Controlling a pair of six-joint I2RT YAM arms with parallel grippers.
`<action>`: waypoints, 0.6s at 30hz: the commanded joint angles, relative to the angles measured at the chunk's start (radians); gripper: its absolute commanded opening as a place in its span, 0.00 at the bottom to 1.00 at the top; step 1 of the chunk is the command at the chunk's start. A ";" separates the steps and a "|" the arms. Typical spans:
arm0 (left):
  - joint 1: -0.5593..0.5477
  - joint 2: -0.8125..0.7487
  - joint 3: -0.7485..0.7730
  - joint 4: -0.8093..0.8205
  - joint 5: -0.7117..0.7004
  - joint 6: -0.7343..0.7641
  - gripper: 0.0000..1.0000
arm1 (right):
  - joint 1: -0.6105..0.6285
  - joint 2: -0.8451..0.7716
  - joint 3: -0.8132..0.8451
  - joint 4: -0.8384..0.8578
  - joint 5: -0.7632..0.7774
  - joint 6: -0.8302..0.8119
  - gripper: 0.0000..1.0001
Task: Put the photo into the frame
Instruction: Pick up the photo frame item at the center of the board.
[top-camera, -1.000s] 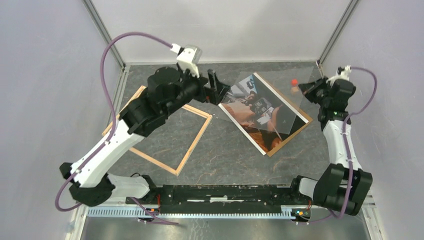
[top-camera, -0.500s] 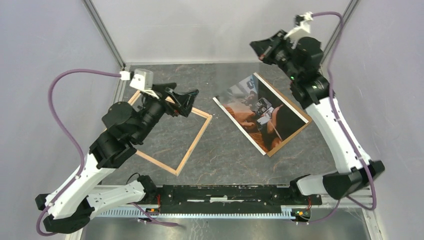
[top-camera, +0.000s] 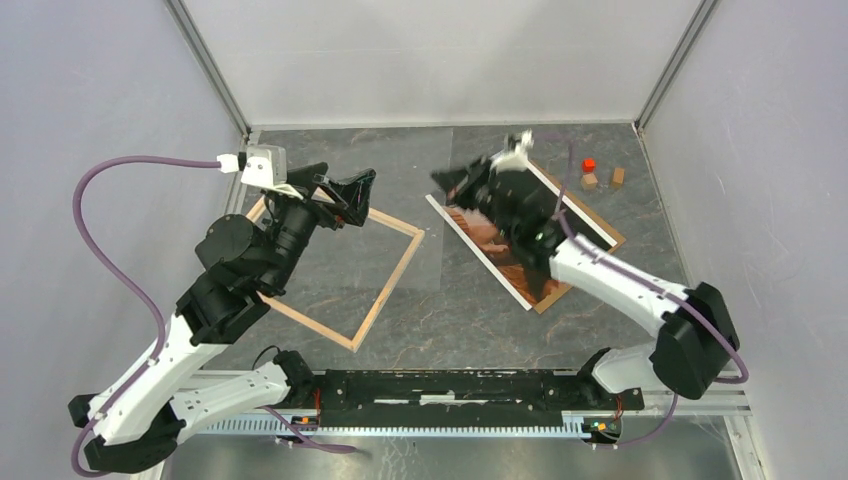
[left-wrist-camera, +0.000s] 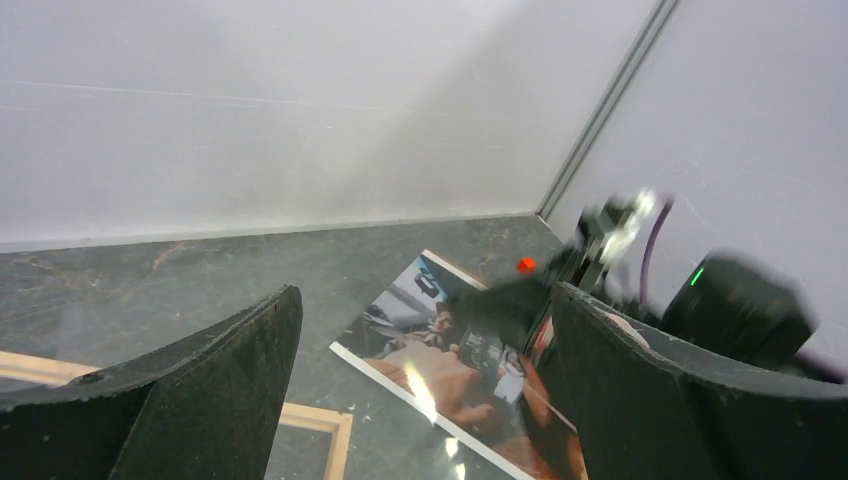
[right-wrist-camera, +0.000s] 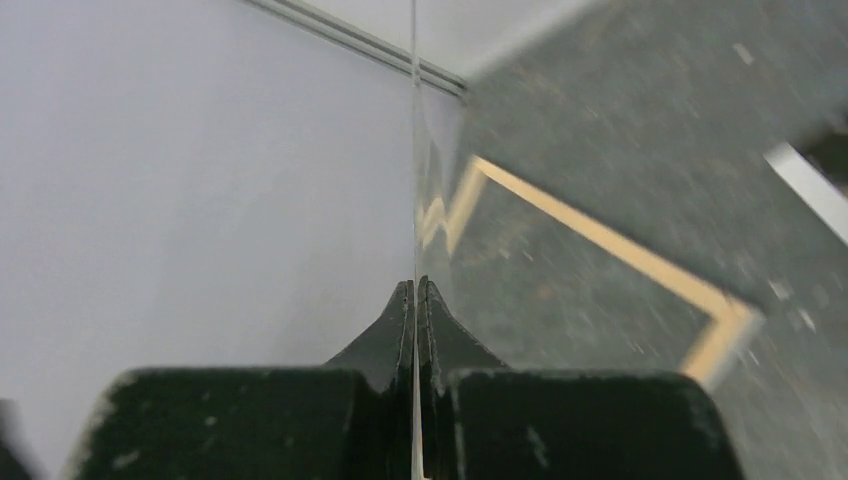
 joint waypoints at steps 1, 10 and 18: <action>0.004 0.014 -0.010 0.062 -0.051 0.085 1.00 | 0.080 -0.034 -0.286 0.293 0.253 0.222 0.00; 0.004 0.067 -0.004 0.048 -0.038 0.080 1.00 | 0.153 -0.035 -0.574 0.454 0.480 0.303 0.00; 0.004 0.101 -0.001 0.040 -0.029 0.075 1.00 | 0.249 0.019 -0.669 0.491 0.493 0.328 0.10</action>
